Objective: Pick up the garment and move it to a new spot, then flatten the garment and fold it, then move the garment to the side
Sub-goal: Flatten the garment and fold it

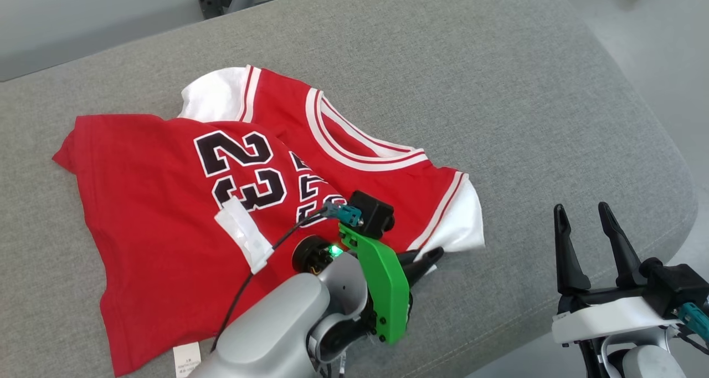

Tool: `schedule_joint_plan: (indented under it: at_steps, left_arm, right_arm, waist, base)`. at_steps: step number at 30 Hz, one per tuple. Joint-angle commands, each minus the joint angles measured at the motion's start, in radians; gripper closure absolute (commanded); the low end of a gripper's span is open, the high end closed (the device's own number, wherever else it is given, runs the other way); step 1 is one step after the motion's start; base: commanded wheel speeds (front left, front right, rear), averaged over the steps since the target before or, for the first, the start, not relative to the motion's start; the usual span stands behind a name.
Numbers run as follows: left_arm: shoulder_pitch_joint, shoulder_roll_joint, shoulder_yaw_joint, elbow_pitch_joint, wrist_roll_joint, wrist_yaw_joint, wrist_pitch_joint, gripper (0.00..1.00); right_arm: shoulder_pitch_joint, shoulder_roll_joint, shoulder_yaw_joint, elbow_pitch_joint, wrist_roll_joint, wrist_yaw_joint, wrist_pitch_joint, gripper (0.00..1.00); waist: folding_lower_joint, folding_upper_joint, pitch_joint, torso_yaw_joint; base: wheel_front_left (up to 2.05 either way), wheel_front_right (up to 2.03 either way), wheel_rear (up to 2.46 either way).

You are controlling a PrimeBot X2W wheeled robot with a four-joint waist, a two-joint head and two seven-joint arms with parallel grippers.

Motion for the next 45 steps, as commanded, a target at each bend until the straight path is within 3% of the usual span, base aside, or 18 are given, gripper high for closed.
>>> schedule_joint_plan:
  at_steps: [1, 2, 3, 4, 9, 12, 17, 25, 31, 45]
  left_arm:
    - [-0.028, 0.018, 0.016, 0.010, -0.012, -0.004, 0.006, 0.91]
    - [-0.044, 0.026, 0.021, 0.025, -0.002, -0.004, 0.000, 0.65]
    - [-0.054, 0.027, 0.027, 0.044, 0.006, 0.000, -0.015, 0.21]
    - [-0.064, 0.026, 0.031, 0.067, 0.020, 0.009, -0.031, 0.00]
    - [-0.115, 0.007, 0.043, 0.194, 0.096, 0.045, -0.149, 0.00]
    - [-0.134, -0.007, 0.049, 0.256, 0.102, 0.041, -0.204, 0.00]
    - [-0.159, -0.024, 0.071, 0.342, 0.127, 0.080, -0.335, 0.00]
    - [-0.173, -0.038, 0.046, 0.438, 0.164, 0.087, -0.450, 0.00]
    - [-0.145, -0.038, 0.074, 0.356, 0.192, 0.124, -0.559, 0.00]
    - [0.274, 0.159, 0.328, -0.103, 0.345, 0.286, -0.568, 0.00]
  right_arm:
    - [-0.008, 0.000, -0.001, 0.002, 0.007, 0.000, 0.000, 0.00]
    - [-0.010, 0.000, 0.000, 0.003, 0.008, 0.000, 0.000, 0.00]
    - [-0.014, 0.000, 0.001, 0.004, 0.009, 0.000, 0.000, 0.00]
    - [-0.017, 0.000, 0.003, 0.004, 0.010, 0.000, 0.000, 0.00]
    - [-0.026, 0.000, 0.014, 0.008, 0.012, 0.000, 0.000, 0.00]
    - [-0.030, 0.000, 0.017, 0.010, 0.013, 0.000, 0.000, 0.00]
    - [-0.025, 0.000, 0.013, 0.013, 0.011, 0.000, 0.000, 0.00]
    - [-0.025, 0.000, 0.007, 0.017, 0.002, 0.000, 0.000, 0.00]
    - [0.002, 0.000, -0.014, 0.001, -0.022, 0.000, 0.000, 0.00]
    - [0.066, -0.026, -0.075, -0.034, -0.051, 0.000, 0.000, 0.00]
  waist:
    - [0.0000, -0.0001, 0.007, -0.003]
    - [0.0000, -0.0001, 0.011, -0.004]
    - [0.0000, -0.0001, 0.014, -0.004]
    - [0.0000, -0.0001, 0.017, -0.005]
    - [0.0000, -0.0001, 0.028, -0.012]
    - [0.0000, -0.0001, 0.031, -0.013]
    - [0.0000, -0.0001, 0.031, -0.008]
    - [0.0000, -0.0001, 0.011, 0.022]
    - [0.0000, -0.0001, -0.030, 0.071]
    - [0.0000, -0.0001, -0.115, 0.218]
  base:
    - [0.00, 0.00, 0.00]
    - [0.00, 0.00, 0.00]
    - [0.00, 0.00, 0.00]
    - [0.00, 0.00, 0.00]
    - [0.00, 0.00, 0.00]
    - [0.00, 0.00, 0.00]
    - [0.00, 0.00, 0.00]
    - [0.00, 0.00, 0.00]
    - [0.00, 0.00, 0.00]
    - [0.00, 0.00, 0.00]
